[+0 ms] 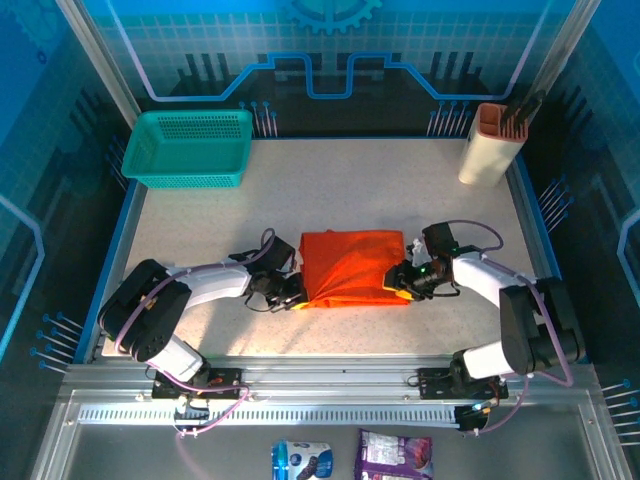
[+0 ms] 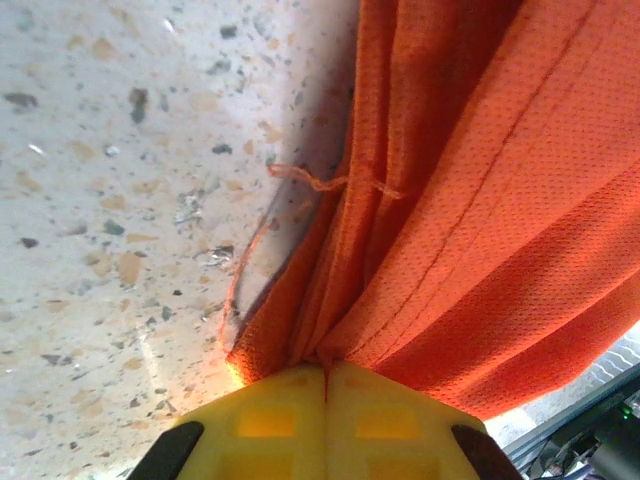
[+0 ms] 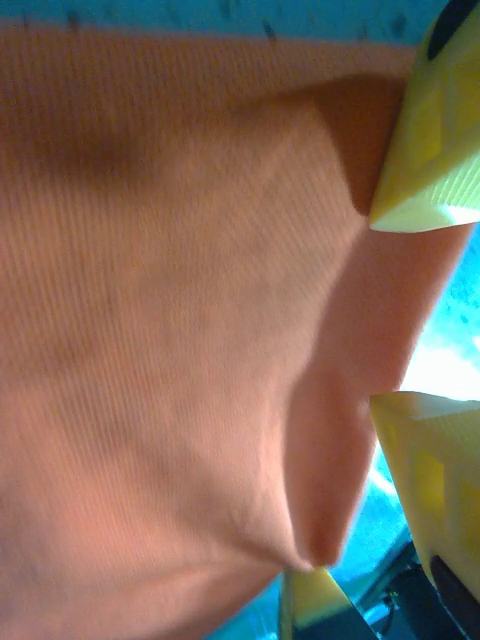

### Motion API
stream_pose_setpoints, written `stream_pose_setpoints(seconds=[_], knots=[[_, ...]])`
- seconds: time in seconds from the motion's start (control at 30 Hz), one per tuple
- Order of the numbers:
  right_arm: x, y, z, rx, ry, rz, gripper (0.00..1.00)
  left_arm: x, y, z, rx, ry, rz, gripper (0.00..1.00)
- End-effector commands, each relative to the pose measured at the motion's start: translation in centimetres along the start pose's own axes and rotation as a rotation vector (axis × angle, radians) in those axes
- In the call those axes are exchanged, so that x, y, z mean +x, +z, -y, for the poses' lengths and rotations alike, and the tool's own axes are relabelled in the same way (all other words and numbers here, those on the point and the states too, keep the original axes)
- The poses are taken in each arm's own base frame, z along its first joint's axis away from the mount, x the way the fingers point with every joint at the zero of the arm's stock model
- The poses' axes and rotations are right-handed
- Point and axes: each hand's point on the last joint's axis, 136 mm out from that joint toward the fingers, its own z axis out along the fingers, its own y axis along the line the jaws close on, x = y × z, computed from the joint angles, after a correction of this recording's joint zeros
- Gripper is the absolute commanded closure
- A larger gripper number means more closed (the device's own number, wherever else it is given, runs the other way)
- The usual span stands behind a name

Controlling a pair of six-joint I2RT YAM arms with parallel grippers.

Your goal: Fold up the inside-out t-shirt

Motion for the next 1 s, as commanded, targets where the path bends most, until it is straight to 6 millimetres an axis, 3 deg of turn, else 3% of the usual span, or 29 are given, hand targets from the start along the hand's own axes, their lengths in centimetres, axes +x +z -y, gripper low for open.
stream_pose_setpoints(seconds=[0.0,0.27,0.5,0.67,0.77,0.87,0.97], knots=[[-0.6,0.8,2.1,-0.016,0.094,-0.007,0.51,0.1,-0.1,-3.2,-0.119,-0.034,-0.007,0.92],[-1.0,0.6,3.0,0.005,0.229,0.002,0.45,-0.5,-1.4,-4.9,-0.124,-0.067,0.022,0.88],[-0.7,-0.3,3.2,0.05,0.239,0.013,0.44,-0.5,-1.0,-4.3,-0.084,-0.066,0.01,0.87],[-0.9,-2.1,0.0,0.001,0.148,0.017,0.45,-1.9,-4.7,-1.0,-0.044,-0.01,0.095,0.81],[-2.0,-3.2,-1.7,-0.035,0.087,0.043,0.44,-2.6,-6.7,1.9,0.012,0.033,0.137,0.8],[-3.8,-3.7,-3.1,-0.048,0.016,0.039,0.44,-2.5,-7.0,5.3,0.053,0.094,0.135,0.8],[-6.2,-3.9,-5.1,-0.092,-0.057,0.024,0.44,-1.9,-5.6,9.0,0.089,0.152,0.098,0.8]])
